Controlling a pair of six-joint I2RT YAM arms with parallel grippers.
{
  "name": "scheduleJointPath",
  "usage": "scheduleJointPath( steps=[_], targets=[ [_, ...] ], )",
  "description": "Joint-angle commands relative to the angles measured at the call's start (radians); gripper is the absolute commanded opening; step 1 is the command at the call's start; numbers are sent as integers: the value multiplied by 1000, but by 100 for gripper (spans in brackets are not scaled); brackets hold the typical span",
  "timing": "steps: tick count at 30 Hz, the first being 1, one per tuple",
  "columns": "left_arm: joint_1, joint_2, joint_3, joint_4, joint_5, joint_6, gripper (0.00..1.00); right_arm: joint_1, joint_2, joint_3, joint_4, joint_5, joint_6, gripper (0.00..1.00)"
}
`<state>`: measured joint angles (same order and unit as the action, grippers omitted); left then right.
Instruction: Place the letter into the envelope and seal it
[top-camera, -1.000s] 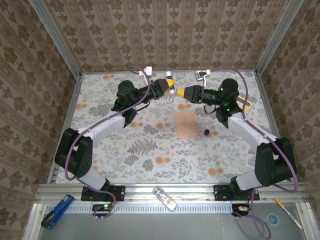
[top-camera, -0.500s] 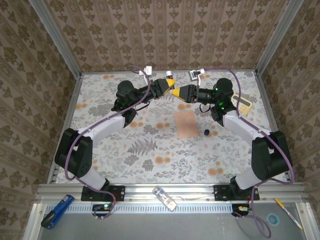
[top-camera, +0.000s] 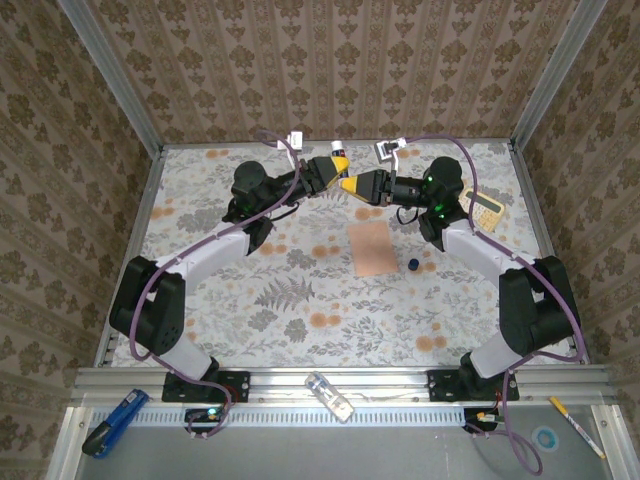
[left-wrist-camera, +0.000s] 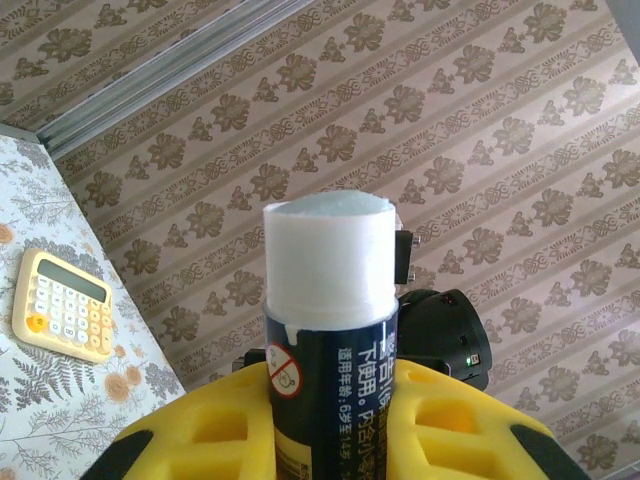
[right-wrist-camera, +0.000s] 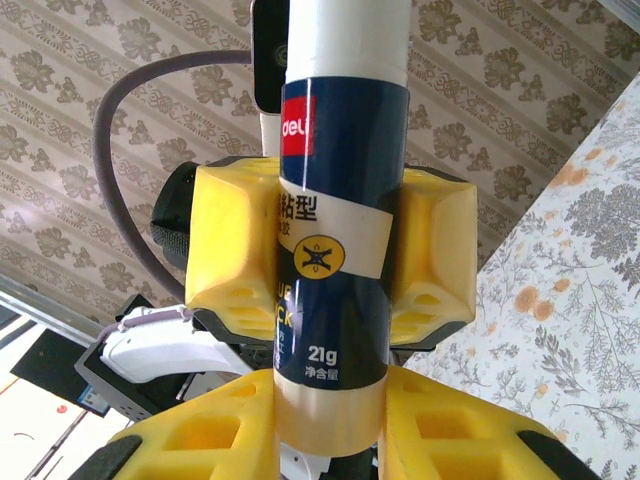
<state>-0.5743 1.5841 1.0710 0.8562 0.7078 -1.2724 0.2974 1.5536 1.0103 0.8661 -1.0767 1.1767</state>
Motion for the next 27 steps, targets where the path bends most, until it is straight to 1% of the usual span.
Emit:
scheduleJointPath(
  steps=[1, 7, 11, 15, 21, 27],
  targets=[
    [-2, -7, 1, 15, 8, 8, 0, 9, -10, 47, -56, 38, -58, 26],
    [-17, -35, 15, -109, -18, 86, 0, 39, -75, 71, -279, 131, -242, 24],
    [-37, -43, 30, -188, -40, 130, 0, 78, -121, 111, -491, 232, -407, 24],
    [-53, -39, 37, -210, -58, 132, 0, 130, -142, 156, -659, 343, -532, 24],
    [-81, -37, 44, -237, -116, 120, 0, 220, -138, 197, -789, 543, -662, 23],
    [-108, -37, 38, -243, -149, 102, 0, 302, -119, 222, -823, 704, -737, 23]
  ],
)
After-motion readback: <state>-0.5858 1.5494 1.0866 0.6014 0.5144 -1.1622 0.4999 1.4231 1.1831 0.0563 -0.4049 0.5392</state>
